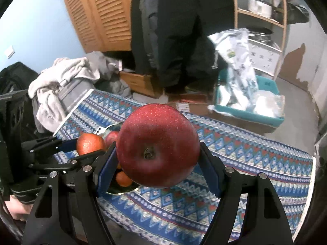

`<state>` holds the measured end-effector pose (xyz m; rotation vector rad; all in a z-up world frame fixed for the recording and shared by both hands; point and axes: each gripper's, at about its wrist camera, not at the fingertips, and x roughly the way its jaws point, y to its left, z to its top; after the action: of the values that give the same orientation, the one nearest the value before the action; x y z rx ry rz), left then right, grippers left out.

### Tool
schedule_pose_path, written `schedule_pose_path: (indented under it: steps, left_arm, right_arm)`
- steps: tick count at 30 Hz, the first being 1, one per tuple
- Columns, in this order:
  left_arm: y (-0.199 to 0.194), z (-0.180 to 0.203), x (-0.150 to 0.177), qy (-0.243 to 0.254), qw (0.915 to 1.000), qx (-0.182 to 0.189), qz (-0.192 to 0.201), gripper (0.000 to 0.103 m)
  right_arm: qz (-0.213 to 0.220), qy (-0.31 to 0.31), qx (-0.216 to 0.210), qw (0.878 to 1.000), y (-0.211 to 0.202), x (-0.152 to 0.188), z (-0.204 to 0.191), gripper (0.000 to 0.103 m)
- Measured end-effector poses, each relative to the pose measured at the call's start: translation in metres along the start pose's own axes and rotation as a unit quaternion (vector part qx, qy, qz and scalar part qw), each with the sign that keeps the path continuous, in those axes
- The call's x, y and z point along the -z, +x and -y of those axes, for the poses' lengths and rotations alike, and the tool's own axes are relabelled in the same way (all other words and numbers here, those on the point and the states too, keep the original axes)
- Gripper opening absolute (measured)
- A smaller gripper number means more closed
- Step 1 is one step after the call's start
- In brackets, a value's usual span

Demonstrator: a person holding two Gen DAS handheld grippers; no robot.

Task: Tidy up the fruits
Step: 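Lift the small orange with the left tool while the right tool carries the red apple toward the bowl, then release the small orange into the bowl with the left tool while the right tool releases the red apple there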

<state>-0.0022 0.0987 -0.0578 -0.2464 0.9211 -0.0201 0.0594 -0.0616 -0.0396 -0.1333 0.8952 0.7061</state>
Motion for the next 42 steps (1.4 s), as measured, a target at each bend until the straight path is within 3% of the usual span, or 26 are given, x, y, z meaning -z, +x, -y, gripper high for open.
schedule_pose_path:
  steps: [11,20,35,36,38,42]
  left_arm:
    - [0.020,-0.070,0.010,-0.064,0.9968,-0.030,-0.037,0.046]
    - [0.063,-0.114,0.030,-0.117,0.9876,-0.050,-0.091,0.046]
    - [0.107,-0.141,0.049,-0.153,0.9764,-0.057,-0.141,0.046]
    - [0.107,-0.141,0.049,-0.152,0.9763,-0.060,-0.142,0.047]
    - [0.107,-0.141,0.048,-0.150,0.9763,-0.069,-0.141,0.059]
    - [0.113,-0.142,0.049,-0.145,0.9751,-0.076,-0.150,0.064]
  right_arm:
    - [-0.049,-0.005,-0.039,0.998,0.063,-0.007,-0.037,0.075]
    - [-0.108,0.002,-0.053,0.993,0.122,0.005,-0.045,0.075]
    - [-0.171,0.022,-0.078,0.982,0.194,0.016,-0.056,0.076]
    - [-0.174,0.024,-0.080,0.981,0.196,0.017,-0.057,0.076]
    - [-0.178,0.029,-0.084,0.980,0.199,0.018,-0.057,0.076]
    - [-0.187,0.034,-0.090,0.978,0.205,0.019,-0.059,0.076]
